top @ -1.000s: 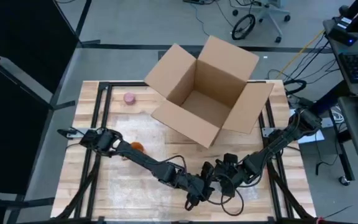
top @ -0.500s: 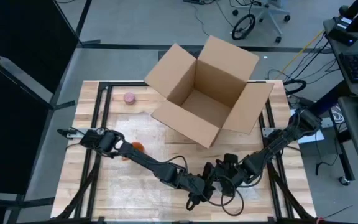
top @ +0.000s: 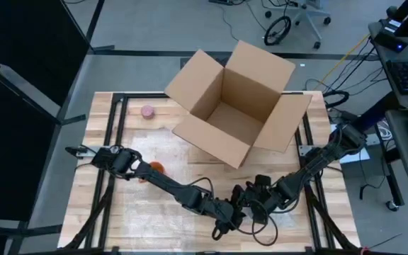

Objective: Wrap mug
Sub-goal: Wrap the pink mug in the bubble wrap

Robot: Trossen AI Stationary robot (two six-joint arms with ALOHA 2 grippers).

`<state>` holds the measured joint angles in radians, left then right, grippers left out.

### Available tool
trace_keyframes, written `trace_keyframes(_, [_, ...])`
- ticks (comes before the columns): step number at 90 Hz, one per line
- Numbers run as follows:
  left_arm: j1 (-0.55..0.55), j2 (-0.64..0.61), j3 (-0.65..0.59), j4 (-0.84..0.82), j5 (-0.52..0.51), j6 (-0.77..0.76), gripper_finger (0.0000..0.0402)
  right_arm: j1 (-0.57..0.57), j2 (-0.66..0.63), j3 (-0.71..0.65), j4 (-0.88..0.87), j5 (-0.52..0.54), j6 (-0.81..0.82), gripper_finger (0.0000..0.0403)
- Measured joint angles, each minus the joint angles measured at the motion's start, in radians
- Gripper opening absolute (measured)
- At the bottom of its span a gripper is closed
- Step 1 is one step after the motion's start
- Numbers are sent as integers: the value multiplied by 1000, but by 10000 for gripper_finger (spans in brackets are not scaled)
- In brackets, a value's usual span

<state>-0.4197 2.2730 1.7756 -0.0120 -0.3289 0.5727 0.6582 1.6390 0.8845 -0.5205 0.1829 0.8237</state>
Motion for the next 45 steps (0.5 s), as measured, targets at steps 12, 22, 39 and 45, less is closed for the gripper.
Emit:
trace_keyframes(12, [1, 0, 0, -4, 37, -52, 193, 0, 1, 8, -4, -10, 0, 270])
trace_keyframes(22, [-3, 0, 0, -27, 73, -40, 193, -1, 4, 45, -44, -29, -7, 270])
trace_keyframes(39, [-4, 0, 0, -38, 118, -40, 193, -3, 9, 109, -129, -36, -67, 270])
trace_keyframes(45, [-1, 0, 0, -39, 124, -40, 193, -3, 9, 125, -150, -34, -70, 270])
